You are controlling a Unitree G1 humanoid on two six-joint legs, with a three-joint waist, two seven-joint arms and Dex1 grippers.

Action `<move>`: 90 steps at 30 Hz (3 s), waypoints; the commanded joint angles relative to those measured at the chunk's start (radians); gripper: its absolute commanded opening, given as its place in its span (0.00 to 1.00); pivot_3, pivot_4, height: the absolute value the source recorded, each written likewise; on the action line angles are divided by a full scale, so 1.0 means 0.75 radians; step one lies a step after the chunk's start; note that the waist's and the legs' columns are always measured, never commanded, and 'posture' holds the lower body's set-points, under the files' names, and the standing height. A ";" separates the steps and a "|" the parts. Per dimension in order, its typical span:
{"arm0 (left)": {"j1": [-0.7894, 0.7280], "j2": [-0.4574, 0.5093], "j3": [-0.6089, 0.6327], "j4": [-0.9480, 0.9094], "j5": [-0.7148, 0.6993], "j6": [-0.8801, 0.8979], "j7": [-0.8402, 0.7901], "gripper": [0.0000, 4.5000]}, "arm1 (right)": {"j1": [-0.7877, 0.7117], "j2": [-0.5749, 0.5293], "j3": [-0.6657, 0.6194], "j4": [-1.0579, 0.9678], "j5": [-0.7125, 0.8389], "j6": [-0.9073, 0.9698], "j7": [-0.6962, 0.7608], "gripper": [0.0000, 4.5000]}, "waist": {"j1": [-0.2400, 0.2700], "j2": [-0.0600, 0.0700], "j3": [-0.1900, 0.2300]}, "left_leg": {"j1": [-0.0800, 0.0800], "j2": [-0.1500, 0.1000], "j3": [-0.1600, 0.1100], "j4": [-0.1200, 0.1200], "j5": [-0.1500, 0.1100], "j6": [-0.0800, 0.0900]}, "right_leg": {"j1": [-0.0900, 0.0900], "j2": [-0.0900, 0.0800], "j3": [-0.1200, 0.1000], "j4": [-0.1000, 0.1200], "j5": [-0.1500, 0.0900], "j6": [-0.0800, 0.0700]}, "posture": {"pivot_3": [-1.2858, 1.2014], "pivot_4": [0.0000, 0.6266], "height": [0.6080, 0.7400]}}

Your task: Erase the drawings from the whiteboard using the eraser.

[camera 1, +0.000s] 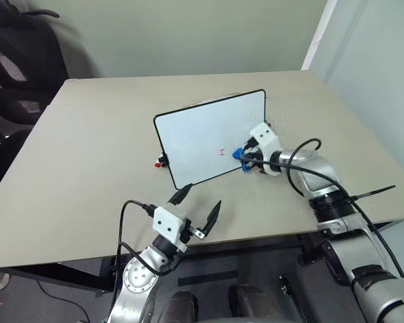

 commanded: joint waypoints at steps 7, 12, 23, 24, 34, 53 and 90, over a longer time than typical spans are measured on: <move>-0.015 -0.015 -0.010 -0.013 -0.002 -0.012 0.000 1.00 | -0.017 0.027 0.010 -0.129 0.000 0.042 -0.006 0.02 | 0.000 0.000 -0.001 | 0.002 0.000 0.000 0.000 0.007 0.012 | 0.000 0.000 0.000 -0.001 0.001 0.001 | 0.52 0.24 0.99; -0.010 -0.020 -0.012 -0.016 0.001 -0.015 0.003 1.00 | 0.028 0.041 0.060 -0.080 -0.024 0.056 -0.008 0.02 | 0.000 -0.001 -0.003 | 0.008 0.000 0.000 0.000 0.005 0.009 | 0.005 0.000 0.000 0.000 0.001 0.002 | 0.52 0.24 0.99; 0.003 -0.011 0.001 -0.033 -0.005 -0.016 -0.001 1.00 | -0.040 0.040 0.024 -0.092 -0.009 0.062 -0.015 0.02 | 0.000 0.000 -0.001 | 0.008 0.000 0.000 0.000 0.000 0.000 | 0.000 0.000 0.000 -0.001 0.001 0.002 | 0.52 0.24 0.99; 0.004 -0.009 0.002 -0.034 -0.005 -0.016 -0.001 1.00 | -0.055 0.043 0.013 -0.108 -0.002 0.072 -0.018 0.02 | 0.000 0.000 -0.001 | 0.007 0.000 0.000 0.000 -0.001 0.000 | 0.000 0.000 0.000 -0.001 0.001 0.002 | 0.52 0.24 0.99; 0.000 -0.007 -0.004 -0.036 -0.006 -0.009 -0.002 1.00 | -0.136 0.064 -0.024 -0.254 0.040 0.126 -0.031 0.02 | 0.007 -0.001 -0.003 | 0.008 0.000 0.000 0.000 0.003 0.006 | -0.003 0.000 0.000 -0.001 0.002 0.001 | 0.52 0.24 0.99; 0.010 0.001 -0.001 -0.062 -0.008 -0.003 -0.001 1.00 | -0.018 0.024 0.061 -0.103 -0.038 0.144 -0.052 0.02 | 0.006 0.001 0.000 | 0.006 0.000 0.000 -0.001 -0.003 -0.003 | -0.004 0.000 0.000 -0.002 0.001 0.001 | 0.52 0.24 0.99; 0.004 0.004 -0.020 -0.046 -0.009 -0.004 -0.002 1.00 | -0.055 0.067 0.182 -0.180 -0.059 0.249 -0.067 0.02 | 0.008 0.000 -0.002 | 0.009 0.000 0.000 0.000 -0.005 -0.003 | -0.005 0.000 -0.001 -0.005 0.009 0.002 | 0.52 0.24 0.99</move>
